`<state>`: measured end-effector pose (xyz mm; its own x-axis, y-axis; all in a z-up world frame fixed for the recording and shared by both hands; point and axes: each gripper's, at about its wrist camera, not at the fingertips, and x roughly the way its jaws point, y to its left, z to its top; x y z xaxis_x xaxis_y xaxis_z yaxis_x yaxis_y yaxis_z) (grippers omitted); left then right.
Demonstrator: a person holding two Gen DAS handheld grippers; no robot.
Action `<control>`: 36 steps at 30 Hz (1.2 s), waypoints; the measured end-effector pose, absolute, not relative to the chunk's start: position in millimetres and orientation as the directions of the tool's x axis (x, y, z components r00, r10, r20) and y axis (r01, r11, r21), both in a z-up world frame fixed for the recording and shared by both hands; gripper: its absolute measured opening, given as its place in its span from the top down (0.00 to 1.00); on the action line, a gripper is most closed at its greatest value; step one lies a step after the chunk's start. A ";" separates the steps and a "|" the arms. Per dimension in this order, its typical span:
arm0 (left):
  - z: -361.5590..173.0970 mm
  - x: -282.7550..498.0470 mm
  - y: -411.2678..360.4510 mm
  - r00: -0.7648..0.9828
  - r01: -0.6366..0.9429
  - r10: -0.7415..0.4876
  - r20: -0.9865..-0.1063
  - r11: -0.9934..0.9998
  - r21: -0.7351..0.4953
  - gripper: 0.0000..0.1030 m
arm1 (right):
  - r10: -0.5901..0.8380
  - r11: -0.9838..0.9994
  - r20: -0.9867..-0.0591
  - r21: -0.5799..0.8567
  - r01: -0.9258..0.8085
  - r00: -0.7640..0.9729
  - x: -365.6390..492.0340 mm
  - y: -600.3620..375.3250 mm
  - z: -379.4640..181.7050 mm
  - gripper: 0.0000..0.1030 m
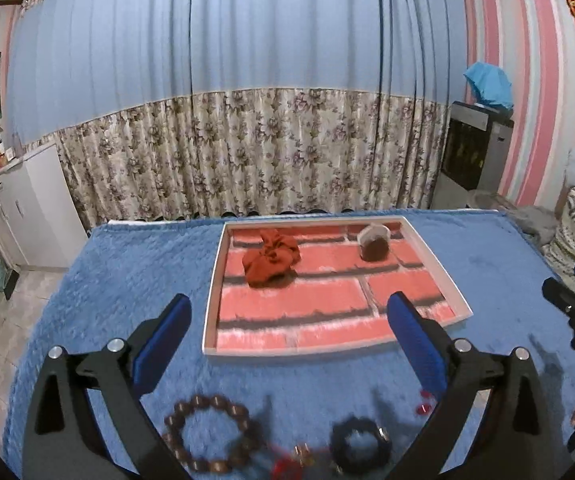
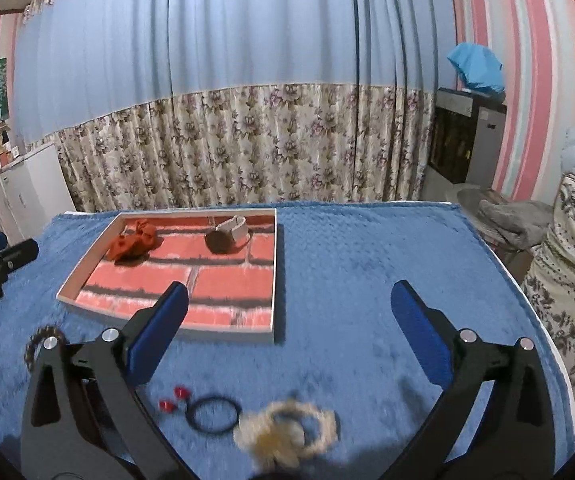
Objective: Organize jewelry
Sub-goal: 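Withdraw both tools from the tray back toward the remaining jewelry, then grasp the black leather wrap bracelet with the left tool while the right tool grasps the black claw clip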
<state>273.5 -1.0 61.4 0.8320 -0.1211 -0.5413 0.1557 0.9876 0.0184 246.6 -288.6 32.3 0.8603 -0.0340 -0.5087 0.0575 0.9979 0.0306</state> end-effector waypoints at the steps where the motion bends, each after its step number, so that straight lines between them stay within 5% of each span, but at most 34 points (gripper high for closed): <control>1: 58.8 261.5 -1.7 0.836 0.153 -0.119 -0.536 0.988 0.020 0.07 | -0.048 0.997 -0.505 0.021 0.068 0.862 235.6 -287.3 27.7 0.04; 14: -1.1 174.3 -4.3 0.814 0.157 -0.110 -0.571 0.987 0.033 0.04 | -0.075 0.997 -0.530 -0.009 0.083 0.845 155.2 -274.0 -24.4 0.04; 36: -64.2 149.1 -9.9 0.692 0.227 -0.165 -0.703 0.974 -0.005 0.04 | -0.089 0.994 -0.667 -0.015 0.105 0.740 168.3 -270.7 -78.2 0.04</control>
